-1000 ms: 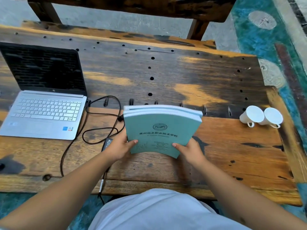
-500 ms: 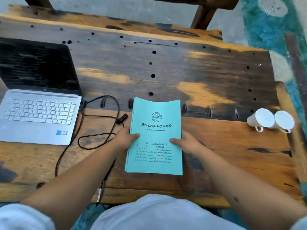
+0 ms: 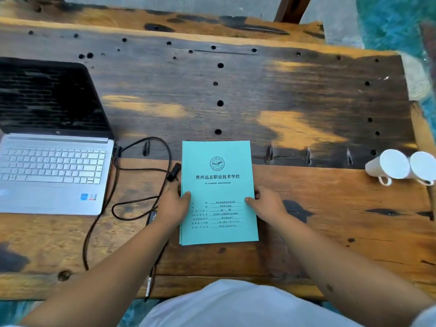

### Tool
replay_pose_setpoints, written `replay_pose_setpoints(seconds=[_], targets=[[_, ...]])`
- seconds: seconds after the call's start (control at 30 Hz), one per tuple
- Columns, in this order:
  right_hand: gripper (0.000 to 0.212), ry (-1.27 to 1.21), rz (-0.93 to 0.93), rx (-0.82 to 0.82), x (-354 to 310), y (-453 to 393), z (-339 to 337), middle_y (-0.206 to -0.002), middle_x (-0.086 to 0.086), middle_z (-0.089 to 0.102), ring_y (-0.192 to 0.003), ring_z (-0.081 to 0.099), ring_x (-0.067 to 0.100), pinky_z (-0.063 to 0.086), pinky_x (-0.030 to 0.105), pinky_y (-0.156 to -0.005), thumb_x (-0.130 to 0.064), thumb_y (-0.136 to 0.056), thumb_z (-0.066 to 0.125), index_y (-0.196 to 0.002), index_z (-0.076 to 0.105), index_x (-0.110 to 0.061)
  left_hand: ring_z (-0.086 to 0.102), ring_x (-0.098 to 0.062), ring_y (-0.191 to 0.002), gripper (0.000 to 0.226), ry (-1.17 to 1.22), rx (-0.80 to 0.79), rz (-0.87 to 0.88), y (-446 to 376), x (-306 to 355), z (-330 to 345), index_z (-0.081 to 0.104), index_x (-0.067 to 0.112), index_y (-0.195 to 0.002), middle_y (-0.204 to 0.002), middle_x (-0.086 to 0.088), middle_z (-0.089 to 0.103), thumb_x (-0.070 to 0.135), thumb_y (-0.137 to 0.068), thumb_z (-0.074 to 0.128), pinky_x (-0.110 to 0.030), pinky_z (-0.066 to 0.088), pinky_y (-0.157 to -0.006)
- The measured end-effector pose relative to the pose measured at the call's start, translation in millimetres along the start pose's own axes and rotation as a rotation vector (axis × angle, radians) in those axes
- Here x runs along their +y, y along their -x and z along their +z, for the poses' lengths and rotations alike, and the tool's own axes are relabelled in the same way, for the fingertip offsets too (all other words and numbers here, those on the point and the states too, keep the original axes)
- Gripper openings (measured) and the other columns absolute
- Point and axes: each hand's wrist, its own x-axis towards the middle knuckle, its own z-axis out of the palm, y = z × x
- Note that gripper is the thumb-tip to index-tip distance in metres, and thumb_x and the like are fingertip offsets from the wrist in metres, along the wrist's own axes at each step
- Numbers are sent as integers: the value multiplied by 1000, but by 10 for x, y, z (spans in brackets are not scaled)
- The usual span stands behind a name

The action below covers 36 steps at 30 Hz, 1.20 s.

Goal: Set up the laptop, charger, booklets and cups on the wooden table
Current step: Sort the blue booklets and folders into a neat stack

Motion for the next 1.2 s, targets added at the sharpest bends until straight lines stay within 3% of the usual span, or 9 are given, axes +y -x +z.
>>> replay_pose_setpoints(seconds=[0.17, 0.3, 0.4, 0.5, 0.6, 0.83, 1.03, 1.13, 1.2], targets=[[37, -179, 131, 21, 71, 220, 154, -103, 0, 63, -95, 58, 20, 42, 30, -76, -23, -92, 61, -128, 56, -13, 61, -25, -104, 46, 99, -59, -52, 276, -149, 133, 41, 19, -141, -131, -7, 61, 18, -97, 53, -33, 49, -82], [40, -136, 96, 77, 88, 437, 362, -124, 10, 57, -108, 54, 24, 37, 25, -84, -16, -92, 58, -131, 55, -14, 61, -30, -109, 40, 56, -83, -79, 451, -290, 198, 44, 16, -136, -129, -10, 61, 13, -97, 49, -33, 48, -81], [40, -156, 115, 100, 44, 483, 411, -123, 8, 52, -93, 47, 16, 35, 22, -80, -18, -93, 58, -133, 54, -17, 60, -30, -105, 39, 63, -89, -95, 493, -327, 200, 46, 15, -134, -127, -12, 62, 10, -96, 45, -33, 47, -77], [36, -185, 138, 71, 4, 464, 360, -116, 6, 52, -92, 50, 18, 40, 25, -78, -20, -94, 55, -130, 57, -18, 61, -27, -103, 35, 105, -101, -152, 460, -289, 187, 48, 18, -131, -126, -7, 62, 14, -97, 45, -37, 53, -80], [33, -237, 149, 54, 6, 451, 313, -123, 10, 59, -105, 58, 26, 49, 32, -88, -17, -94, 54, -126, 62, -17, 62, -26, -102, 33, 112, -98, -183, 445, -255, 197, 49, 19, -129, -125, -6, 62, 17, -96, 45, -40, 54, -82], [32, -419, 189, 0, -71, 523, 378, -126, 8, 63, -106, 63, 26, 55, 41, -91, -14, -94, 54, -124, 63, -17, 60, -25, -99, 38, 114, -82, -184, 422, -277, 168, 48, 18, -133, -126, -6, 62, 22, -95, 50, -37, 51, -80], [51, -185, 187, -81, -162, 544, 416, -139, 14, 38, -122, 50, 32, 45, 33, -98, -23, -93, 58, -138, 41, -8, 55, -19, -95, 58, 19, -134, -65, 447, -298, 173, 31, 20, -142, -132, -4, 59, 21, -92, 59, -28, 42, -65], [65, 64, 101, -154, -154, 567, 282, -145, 15, 37, -131, 41, 34, 41, 40, -107, -29, -91, 58, -145, 29, -6, 50, -26, -124, 75, -24, -162, 57, 549, -280, 168, 17, 20, -147, -144, -5, 46, 19, -89, 63, -38, 47, -94], [80, 277, -20, -104, -121, 622, 189, -155, 11, 29, -142, 27, 34, 32, 43, -114, -37, -89, 58, -152, 17, -9, 26, -28, -144, 82, -196, -123, 169, 632, -273, 164, 11, 15, -150, -156, -9, 26, 27, -88, 64, -46, 32, -115]])
